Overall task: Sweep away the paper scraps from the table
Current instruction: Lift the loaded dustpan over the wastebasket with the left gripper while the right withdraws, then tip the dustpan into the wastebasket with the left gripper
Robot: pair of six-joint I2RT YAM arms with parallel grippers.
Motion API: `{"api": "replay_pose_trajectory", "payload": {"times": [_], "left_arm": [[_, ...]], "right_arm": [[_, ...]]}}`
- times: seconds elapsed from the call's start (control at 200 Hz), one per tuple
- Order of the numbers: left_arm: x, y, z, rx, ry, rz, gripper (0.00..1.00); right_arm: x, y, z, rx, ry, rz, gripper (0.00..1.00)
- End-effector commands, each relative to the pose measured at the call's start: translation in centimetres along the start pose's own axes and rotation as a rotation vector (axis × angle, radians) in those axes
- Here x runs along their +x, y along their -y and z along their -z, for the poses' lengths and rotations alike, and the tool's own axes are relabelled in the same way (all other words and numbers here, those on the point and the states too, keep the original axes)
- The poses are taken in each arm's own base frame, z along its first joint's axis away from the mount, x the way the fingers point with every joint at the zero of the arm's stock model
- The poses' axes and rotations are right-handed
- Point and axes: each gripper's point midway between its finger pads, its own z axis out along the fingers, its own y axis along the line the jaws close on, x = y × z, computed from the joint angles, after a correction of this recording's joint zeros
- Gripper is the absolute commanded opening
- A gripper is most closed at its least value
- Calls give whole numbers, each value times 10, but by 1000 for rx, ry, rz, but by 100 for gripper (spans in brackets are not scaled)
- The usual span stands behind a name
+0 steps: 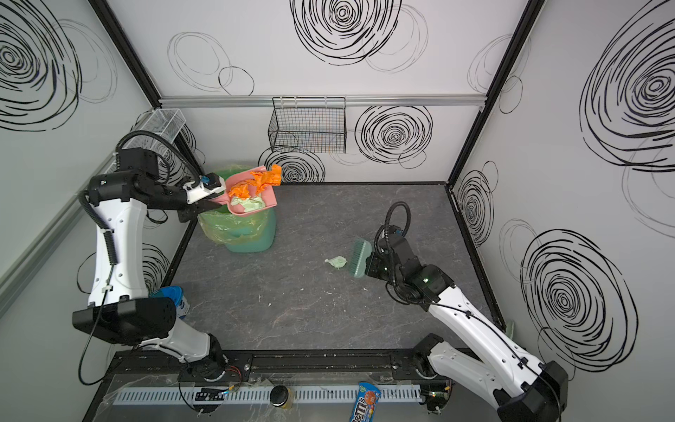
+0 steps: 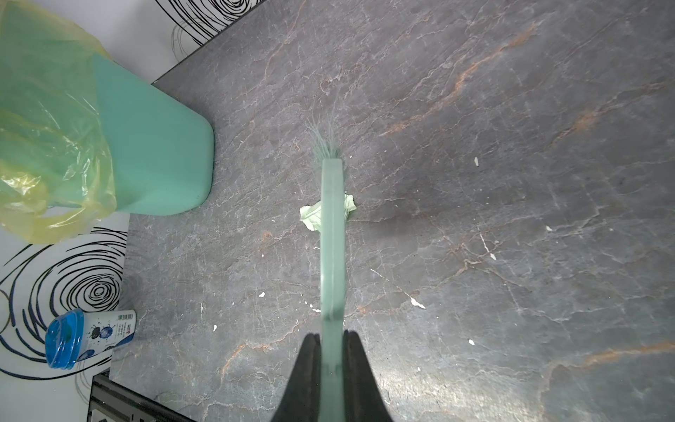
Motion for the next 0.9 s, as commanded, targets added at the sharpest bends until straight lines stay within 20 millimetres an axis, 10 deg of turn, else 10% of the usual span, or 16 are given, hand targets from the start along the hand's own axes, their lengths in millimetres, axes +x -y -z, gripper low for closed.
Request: {"api": "replay_pose_trajectory", "payload": {"times": [0.0,0.475,0.896], "left_arm": [[23,-18,4,-13,-14,11,0],[113,-99,-8,-106,-456,-144,0],[113,-129,-3,-239,-833,-511,0]], "right_arm": [[-1,0,2,-15,21,-14,0],[15,17,-6,1,4,-34,0],[24,22,-13,3,-10,-30,0]]}}
